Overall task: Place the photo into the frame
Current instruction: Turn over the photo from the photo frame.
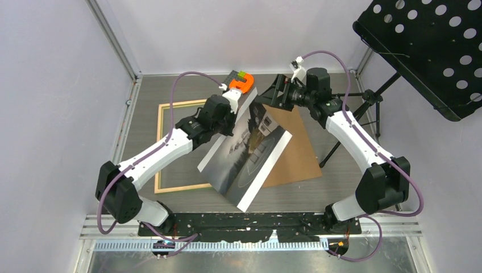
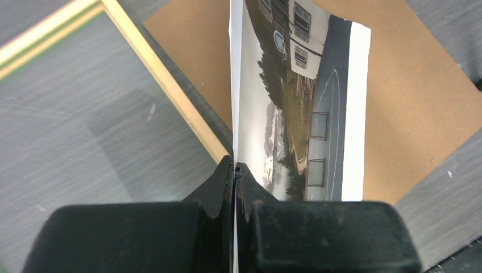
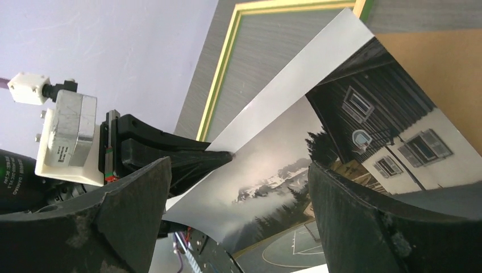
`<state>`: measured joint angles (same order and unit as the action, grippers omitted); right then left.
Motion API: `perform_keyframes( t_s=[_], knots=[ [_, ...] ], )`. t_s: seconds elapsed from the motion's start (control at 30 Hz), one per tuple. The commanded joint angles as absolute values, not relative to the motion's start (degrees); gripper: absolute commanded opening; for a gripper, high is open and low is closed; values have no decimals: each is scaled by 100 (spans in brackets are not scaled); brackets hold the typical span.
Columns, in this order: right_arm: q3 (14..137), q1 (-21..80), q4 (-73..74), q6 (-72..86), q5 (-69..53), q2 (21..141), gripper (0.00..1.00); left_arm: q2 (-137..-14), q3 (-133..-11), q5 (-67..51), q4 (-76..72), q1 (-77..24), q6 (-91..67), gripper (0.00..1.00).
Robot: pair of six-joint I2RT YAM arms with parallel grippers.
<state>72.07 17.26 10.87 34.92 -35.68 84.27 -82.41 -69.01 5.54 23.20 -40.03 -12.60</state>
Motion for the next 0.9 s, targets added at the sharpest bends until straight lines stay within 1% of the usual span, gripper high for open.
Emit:
perform_keyframes(
  t_s=[0.0,0.37,0.67,0.87],
  knots=[
    [7543,1723,1099,3621,-3242,8359,96,-8031,-7357,1265,2285,-4012,-700,0],
    [7398,1667,1282,3576,-2892,8229,97,-7535,-7310,2434,1931,-3996,746,0],
    [7673,1661,1301,3671,-2935,8334,97,-7254,-7459,3414,1546,-3973,2096,0],
    [7639,1661,1240,3697,-2914,8381,97,-7157,-7575,4035,1160,-3973,2972,0]
  ],
)
